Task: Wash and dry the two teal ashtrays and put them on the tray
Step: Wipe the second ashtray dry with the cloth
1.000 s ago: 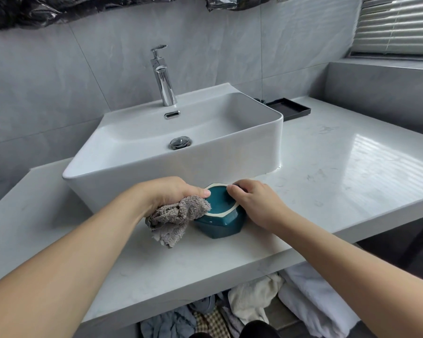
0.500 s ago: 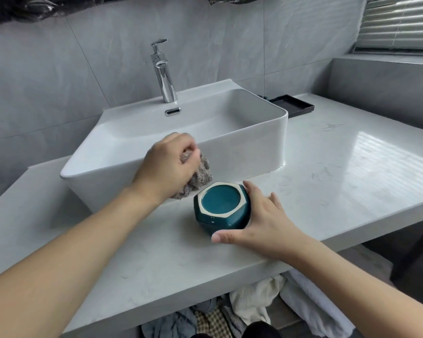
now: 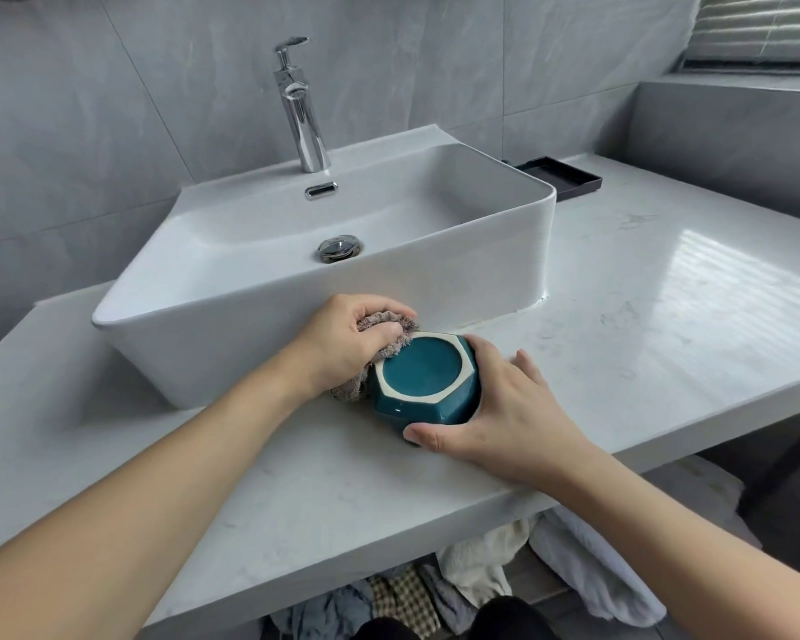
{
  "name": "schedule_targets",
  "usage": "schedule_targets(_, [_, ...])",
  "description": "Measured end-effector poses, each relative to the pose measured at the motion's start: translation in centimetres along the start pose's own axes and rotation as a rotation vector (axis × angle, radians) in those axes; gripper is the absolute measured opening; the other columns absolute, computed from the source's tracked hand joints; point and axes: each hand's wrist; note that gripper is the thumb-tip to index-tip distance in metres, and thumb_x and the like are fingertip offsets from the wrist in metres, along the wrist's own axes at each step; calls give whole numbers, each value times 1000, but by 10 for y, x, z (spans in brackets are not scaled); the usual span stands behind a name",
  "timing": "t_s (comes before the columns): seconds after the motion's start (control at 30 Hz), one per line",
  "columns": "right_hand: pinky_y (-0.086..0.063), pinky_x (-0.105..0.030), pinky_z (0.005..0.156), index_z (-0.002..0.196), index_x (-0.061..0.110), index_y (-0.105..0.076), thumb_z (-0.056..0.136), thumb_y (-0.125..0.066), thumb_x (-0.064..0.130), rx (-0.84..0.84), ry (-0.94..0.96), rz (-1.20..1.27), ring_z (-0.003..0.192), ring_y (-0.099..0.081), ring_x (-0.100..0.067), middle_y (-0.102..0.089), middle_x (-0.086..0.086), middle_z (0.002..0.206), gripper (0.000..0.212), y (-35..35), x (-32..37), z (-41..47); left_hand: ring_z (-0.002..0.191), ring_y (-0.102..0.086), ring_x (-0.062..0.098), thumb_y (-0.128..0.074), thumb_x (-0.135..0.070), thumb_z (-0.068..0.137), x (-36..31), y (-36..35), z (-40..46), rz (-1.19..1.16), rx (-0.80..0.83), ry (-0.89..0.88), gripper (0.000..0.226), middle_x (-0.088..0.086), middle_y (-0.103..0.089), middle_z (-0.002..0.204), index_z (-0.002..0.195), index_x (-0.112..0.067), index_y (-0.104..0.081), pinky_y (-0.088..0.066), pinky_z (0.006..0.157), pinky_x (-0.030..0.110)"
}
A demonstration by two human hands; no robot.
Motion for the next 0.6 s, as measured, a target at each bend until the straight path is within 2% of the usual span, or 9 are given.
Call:
schedule_targets(0.1, [-26,-45,112,126,35,-36,58,-63,77,-2,-16,-5,93,-16,40,-50,26,105,84,1,3,-1,97,-67,4,-61,-26,84,9,-4,-10,9,-116,-12,20,-10,-74,99,100,-25,-72,-52,97,31])
schedule_targets(0.17, [-27,-45,112,127,34,-37,58,-63,76,-1,-19,-10,92,-15,41,-49,26,105,85,2,5,-1,99,-67,6,-61,-32,83,10,-5,-19,40,-188,-10,19,-12,-73,99,99,-28,-70,-51,94,29])
schedule_targets(0.23, [-27,-45,111,128,34,-37,59,-64,75,7,-19,-15,93,-14,41,-49,26,105,85,3,5,0,92,-66,4,-63,-34,84,10,-7,-29,72,-260,-18,15,-14,-72,94,97,-28,-67,-50,86,23])
schedule_targets(0.33, [-26,-45,112,130,34,-37,60,-65,74,16,-19,-11,92,-13,42,-49,27,105,85,3,5,-1,80,-63,-1,-68,-27,91,8,-11,-46,125,-363,-41,4,-15,-71,85,94,-26,-68,-46,72,14])
schedule_targets(0.47, [-23,-45,114,129,35,-36,61,-66,73,25,-18,8,93,-16,42,-48,30,104,84,2,4,-1,85,-63,-3,-66,-21,93,8,-12,-61,171,-375,-105,7,-14,-71,88,97,-19,-72,-46,74,12])
schedule_targets(0.6, [-24,-42,112,127,38,-35,58,-62,77,26,-6,11,93,-22,39,-50,30,106,84,0,1,1,89,-58,1,-57,-30,92,4,-12,-71,256,-325,-195,24,-3,-60,94,99,-11,-69,-38,80,5])
Point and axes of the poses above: each hand's wrist, its own z-axis towards the middle knuckle, its own y-axis out of the back of the hand, x = y × z
